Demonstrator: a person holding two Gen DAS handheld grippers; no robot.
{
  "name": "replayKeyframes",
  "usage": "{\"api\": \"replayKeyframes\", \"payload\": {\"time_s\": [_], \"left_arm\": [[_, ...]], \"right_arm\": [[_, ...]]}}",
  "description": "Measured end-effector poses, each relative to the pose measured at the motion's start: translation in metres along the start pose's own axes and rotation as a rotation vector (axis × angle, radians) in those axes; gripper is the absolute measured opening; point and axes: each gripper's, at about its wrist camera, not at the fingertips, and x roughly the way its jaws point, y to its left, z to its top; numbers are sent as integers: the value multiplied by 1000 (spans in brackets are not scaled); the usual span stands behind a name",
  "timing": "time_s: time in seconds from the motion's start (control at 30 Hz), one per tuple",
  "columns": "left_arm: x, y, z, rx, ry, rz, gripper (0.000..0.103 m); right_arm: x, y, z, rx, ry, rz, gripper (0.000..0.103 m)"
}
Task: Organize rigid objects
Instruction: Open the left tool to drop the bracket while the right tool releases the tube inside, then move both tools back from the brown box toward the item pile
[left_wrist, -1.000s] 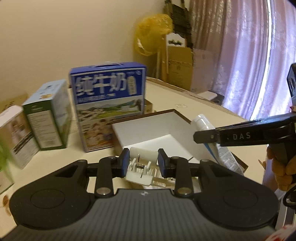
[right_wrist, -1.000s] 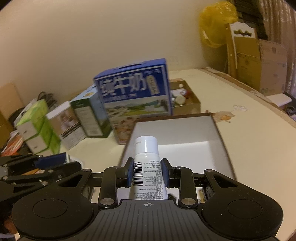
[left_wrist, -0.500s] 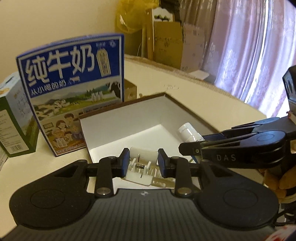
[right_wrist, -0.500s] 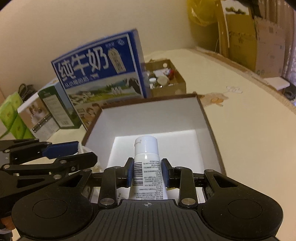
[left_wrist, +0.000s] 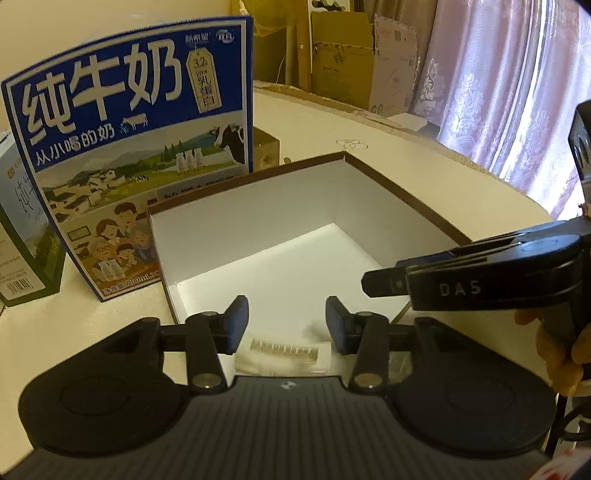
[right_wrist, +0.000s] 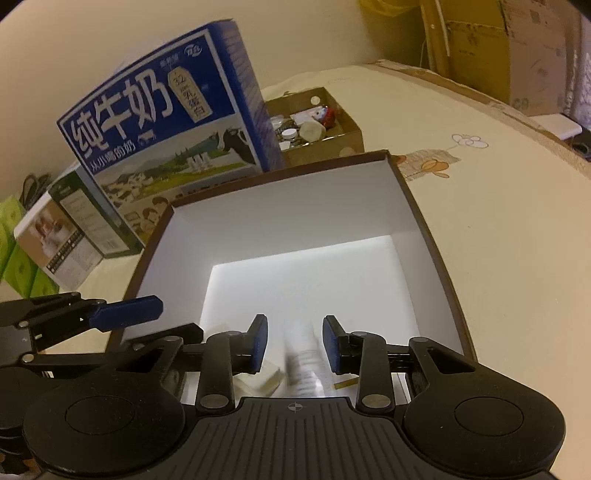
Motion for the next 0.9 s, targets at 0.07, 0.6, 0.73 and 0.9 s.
{"api": "replayKeyframes", "payload": {"time_s": [0.07, 0.6, 0.73, 0.9], "left_arm": [[-5, 0, 0, -7, -2, -5, 41], [-98, -8, -21, -39, -34, -17, 51], [-124, -14, -30, -49, -36, 5, 51], [-156, -18, -41, -83, -38, 9, 51]], "right_arm": [[-8, 0, -2, 15, -4, 3, 35], [-99, 29, -49, 65, -92, -110, 66], [-121, 42, -62, 84, -100, -122, 67], [-145, 61, -81, 77, -104, -132, 67]]}}
